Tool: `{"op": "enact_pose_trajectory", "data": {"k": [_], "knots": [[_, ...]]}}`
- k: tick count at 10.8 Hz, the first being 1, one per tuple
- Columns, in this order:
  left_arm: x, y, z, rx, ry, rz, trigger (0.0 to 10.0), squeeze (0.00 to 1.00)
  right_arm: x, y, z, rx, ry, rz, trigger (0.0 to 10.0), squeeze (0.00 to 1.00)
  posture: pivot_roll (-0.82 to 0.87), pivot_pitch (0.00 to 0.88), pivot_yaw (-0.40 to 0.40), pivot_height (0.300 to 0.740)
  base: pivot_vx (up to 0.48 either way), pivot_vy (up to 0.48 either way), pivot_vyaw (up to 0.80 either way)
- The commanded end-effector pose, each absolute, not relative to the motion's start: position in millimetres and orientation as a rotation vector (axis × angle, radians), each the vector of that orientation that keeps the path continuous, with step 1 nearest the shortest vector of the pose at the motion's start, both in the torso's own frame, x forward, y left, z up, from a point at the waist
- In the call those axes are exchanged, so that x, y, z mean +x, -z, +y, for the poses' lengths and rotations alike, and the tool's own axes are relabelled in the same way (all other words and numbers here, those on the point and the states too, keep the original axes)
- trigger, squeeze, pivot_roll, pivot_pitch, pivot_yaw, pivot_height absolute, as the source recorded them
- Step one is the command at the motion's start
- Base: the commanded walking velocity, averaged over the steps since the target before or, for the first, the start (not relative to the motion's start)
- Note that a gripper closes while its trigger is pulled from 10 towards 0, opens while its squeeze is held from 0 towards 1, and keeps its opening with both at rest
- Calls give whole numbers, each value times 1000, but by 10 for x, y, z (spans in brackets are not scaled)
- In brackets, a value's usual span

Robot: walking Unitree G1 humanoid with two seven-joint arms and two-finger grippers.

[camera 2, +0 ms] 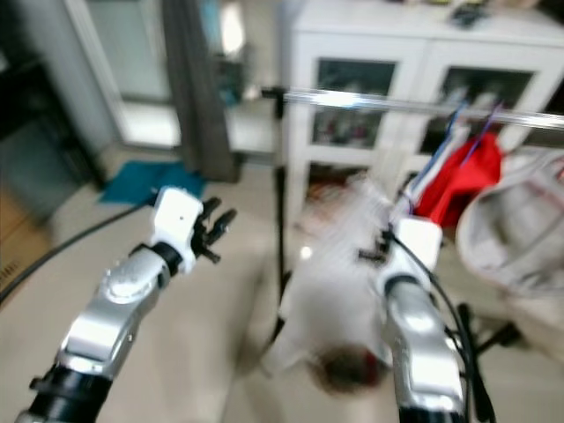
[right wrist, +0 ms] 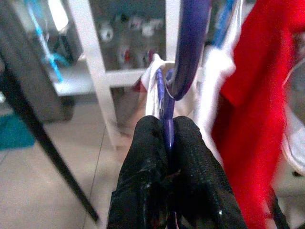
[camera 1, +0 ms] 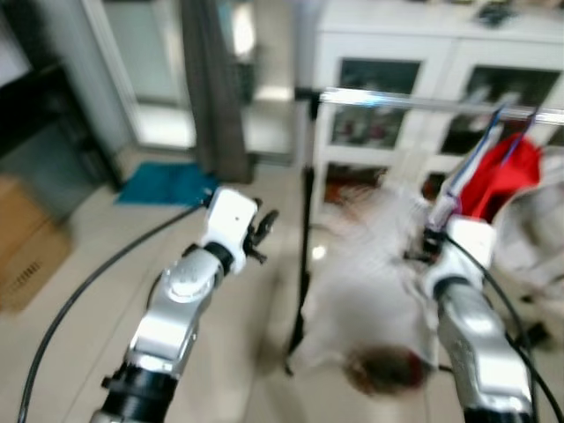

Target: Hang hanger

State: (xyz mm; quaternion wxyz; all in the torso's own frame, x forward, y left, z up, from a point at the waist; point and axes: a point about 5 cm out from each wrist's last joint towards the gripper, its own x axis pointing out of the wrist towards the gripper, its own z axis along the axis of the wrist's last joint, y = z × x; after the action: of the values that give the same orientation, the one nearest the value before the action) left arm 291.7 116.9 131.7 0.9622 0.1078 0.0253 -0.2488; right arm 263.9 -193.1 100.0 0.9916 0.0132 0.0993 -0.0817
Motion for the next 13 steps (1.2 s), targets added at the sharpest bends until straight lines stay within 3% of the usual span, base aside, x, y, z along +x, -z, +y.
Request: {"op": "enact_pose_trajectory", "data": {"k": [1, 5, 8, 13], "knots": [[2902, -1275, 1218, 225, 504, 80, 10000, 0, 2650, -1106, -1831, 37, 127, 152, 10000, 0, -13, 0, 8, 740, 390, 0, -681], [2898, -1299, 1207, 196, 503, 64, 10000, 0, 2624, -1117, -1821, 4, 97, 157, 10000, 0, -17, 0, 10, 740, 277, 0, 0], [2878, -1333, 1235, 177, 496, 55, 10000, 0, 2715, -1336, -1519, 23, -217, 50, 10000, 0, -7, 0, -2, 740, 0, 0, 0], [2877, -1362, 1255, 193, 505, 47, 10000, 0, 3095, -1689, -1347, 66, -221, -42, 10000, 0, 4, 0, 0, 740, 0, 0, 0]]}}
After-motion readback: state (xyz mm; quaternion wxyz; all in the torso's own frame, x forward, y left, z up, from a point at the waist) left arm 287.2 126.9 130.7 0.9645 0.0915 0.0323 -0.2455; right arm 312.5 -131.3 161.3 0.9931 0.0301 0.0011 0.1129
